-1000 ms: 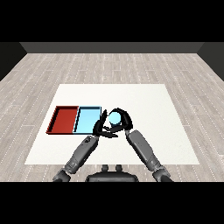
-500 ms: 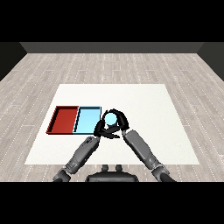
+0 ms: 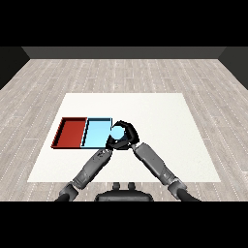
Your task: Pick the blue can and put it in the blue box
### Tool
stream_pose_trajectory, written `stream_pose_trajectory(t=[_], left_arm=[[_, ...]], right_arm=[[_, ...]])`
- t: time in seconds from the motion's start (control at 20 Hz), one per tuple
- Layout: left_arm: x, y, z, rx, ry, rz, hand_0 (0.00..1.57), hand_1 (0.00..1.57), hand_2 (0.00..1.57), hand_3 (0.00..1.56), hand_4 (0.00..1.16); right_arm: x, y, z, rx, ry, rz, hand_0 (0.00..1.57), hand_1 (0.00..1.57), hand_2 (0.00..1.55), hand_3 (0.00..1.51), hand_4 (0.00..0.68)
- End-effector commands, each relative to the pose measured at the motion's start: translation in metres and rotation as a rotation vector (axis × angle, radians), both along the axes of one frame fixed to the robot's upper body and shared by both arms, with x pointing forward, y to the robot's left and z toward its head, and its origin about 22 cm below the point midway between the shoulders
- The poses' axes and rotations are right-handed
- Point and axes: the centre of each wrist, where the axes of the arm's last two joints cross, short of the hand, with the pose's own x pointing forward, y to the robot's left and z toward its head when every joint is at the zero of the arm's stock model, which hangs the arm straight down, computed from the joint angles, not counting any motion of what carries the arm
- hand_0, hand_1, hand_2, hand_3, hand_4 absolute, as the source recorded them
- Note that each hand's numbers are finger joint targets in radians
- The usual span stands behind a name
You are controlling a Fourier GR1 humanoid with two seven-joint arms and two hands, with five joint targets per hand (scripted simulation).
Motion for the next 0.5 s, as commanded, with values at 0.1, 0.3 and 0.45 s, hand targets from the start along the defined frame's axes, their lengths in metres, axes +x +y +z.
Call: stream_pose_trajectory(t=[0.1,0.3,0.45], left_arm=[[0.009,-0.012,-0.006,0.137,-0.043,0.009,0.32,0.32,0.52,0.17,0.00],[-0.004,-0.021,0.008,0.299,-0.143,0.010,0.00,0.00,0.15,0.00,0.31],[0.013,-0.008,0.027,0.009,-0.045,0.097,0.45,0.45,0.65,0.35,0.72]], right_arm=[[-0.009,0.018,-0.010,-0.007,0.005,0.051,1.47,1.47,1.47,1.40,0.596],[0.000,0.013,-0.009,-0.018,-0.018,0.044,1.46,1.46,1.46,1.39,0.595],[-0.007,0.021,-0.011,0.022,0.001,0.058,1.45,1.45,1.45,1.40,0.598]])
